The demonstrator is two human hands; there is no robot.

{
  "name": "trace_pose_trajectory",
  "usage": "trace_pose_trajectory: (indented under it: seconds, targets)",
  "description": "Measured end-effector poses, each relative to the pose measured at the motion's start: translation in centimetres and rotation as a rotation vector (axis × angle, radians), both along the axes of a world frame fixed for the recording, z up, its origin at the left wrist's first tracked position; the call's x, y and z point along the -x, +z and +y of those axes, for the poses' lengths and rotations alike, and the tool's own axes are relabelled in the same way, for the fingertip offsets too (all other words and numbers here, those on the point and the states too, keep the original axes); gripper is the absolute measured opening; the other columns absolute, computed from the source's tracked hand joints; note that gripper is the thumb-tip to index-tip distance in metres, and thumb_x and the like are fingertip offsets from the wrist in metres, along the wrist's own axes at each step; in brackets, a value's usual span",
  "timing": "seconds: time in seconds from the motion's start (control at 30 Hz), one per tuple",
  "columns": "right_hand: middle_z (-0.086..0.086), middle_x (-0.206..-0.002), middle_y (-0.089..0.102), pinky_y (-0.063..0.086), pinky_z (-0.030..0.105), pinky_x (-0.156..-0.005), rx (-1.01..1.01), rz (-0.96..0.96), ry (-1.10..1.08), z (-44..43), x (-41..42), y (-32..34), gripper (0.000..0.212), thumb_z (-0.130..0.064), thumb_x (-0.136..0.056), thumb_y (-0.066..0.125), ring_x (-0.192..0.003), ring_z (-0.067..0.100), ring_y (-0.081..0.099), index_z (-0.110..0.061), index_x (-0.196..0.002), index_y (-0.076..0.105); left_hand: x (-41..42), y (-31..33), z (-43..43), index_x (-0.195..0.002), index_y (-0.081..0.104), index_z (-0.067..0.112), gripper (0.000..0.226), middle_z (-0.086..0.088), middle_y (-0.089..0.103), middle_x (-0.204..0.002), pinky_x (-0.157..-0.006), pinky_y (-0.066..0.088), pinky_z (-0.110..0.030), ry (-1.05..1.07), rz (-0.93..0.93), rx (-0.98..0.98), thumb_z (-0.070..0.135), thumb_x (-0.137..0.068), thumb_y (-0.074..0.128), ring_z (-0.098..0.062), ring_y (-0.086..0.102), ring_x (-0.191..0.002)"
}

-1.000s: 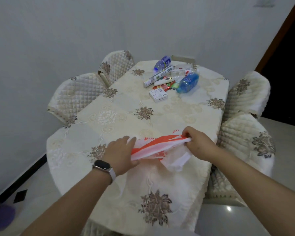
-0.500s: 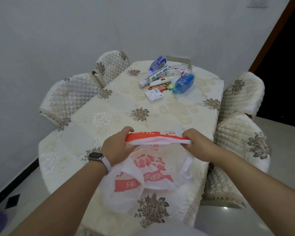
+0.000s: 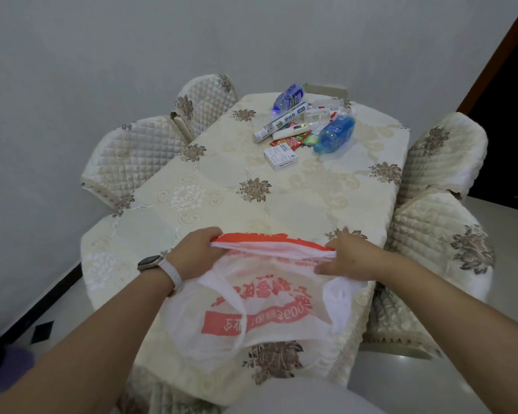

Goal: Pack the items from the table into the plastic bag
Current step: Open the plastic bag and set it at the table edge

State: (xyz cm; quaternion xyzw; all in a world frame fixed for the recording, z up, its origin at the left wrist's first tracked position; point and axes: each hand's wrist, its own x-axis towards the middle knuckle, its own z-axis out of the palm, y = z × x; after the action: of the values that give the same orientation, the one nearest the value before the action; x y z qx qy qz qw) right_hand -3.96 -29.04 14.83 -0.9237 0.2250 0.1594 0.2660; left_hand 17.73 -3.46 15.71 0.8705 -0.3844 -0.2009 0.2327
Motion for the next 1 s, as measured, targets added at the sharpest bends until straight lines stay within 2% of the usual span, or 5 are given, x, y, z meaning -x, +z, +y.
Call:
trace_pose_trajectory:
  seconds: [0.2, 0.47, 0.77, 0.87, 1.0]
  targets:
    - [0.002, -0.073, 0.058, 0.038, 0.027, -0.058, -0.293, -0.056, -0.182, -0.6, 1.8, -1.5, 0.017, -0.023, -0.089, 0.059, -0.062, 0.013, 0.050, -0.008, -0.085, 0.065, 0.8, -0.3, 0.6, -0.070, 0.058, 0.013, 0.040, 0.002, 0.051, -0.064, -0.056, 0.031, -0.027, -0.169, 0.125, -0.303, 0.050, -0.078, 0.074, -0.014, 0.045, -0.058]
    - [0.009, -0.080, 0.062, 0.039, 0.028, -0.056, -0.558, -0.109, -0.442, -0.6, 3.4, -4.4, 0.013, -0.015, -0.093, 0.054, -0.067, 0.021, 0.052, -0.014, -0.094, 0.066, 2.1, -2.7, 0.6, -0.085, 0.064, 0.008, 0.056, -0.013, 0.065, -0.079, -0.063, 0.039, -0.028, -0.099, 0.282, -0.142, 0.059, -0.068, 0.076, -0.020, 0.056, -0.068]
    - [0.001, -0.114, 0.060, 0.045, 0.027, -0.079, -0.255, -0.060, -0.331, -0.4, 3.2, -8.1, 0.036, -0.037, -0.082, 0.073, -0.096, 0.014, 0.058, -0.025, -0.111, 0.057, 2.3, -7.6, -0.4, -0.070, 0.055, 0.017, 0.030, 0.005, 0.052, -0.065, -0.058, 0.032, -0.029, -0.001, -0.008, -0.201, 0.042, -0.087, 0.059, -0.024, 0.057, -0.072]
    - [0.005, -0.137, 0.044, 0.038, 0.036, -0.104, -0.044, -0.131, -0.250, 0.4, 2.8, -7.4, 0.063, -0.035, -0.080, 0.072, -0.122, 0.023, 0.047, -0.021, -0.136, 0.048, 3.0, -8.6, -0.5, -0.103, 0.061, 0.015, 0.043, -0.004, 0.060, -0.092, -0.071, 0.047, -0.033, 0.053, -0.121, -0.124, 0.049, -0.077, 0.060, -0.025, 0.058, -0.087]
    - [0.011, -0.111, 0.061, 0.048, 0.046, -0.087, 0.338, -0.674, -0.021, 3.3, 2.7, -5.0, 0.036, -0.025, -0.078, 0.064, -0.102, 0.032, 0.058, -0.009, -0.110, 0.066, 4.9, -8.9, -0.7, -0.140, 0.040, 0.020, 0.087, -0.012, 0.051, -0.136, -0.097, 0.047, -0.047, -0.256, -0.475, -0.007, 0.055, -0.067, 0.073, -0.031, 0.052, -0.121]
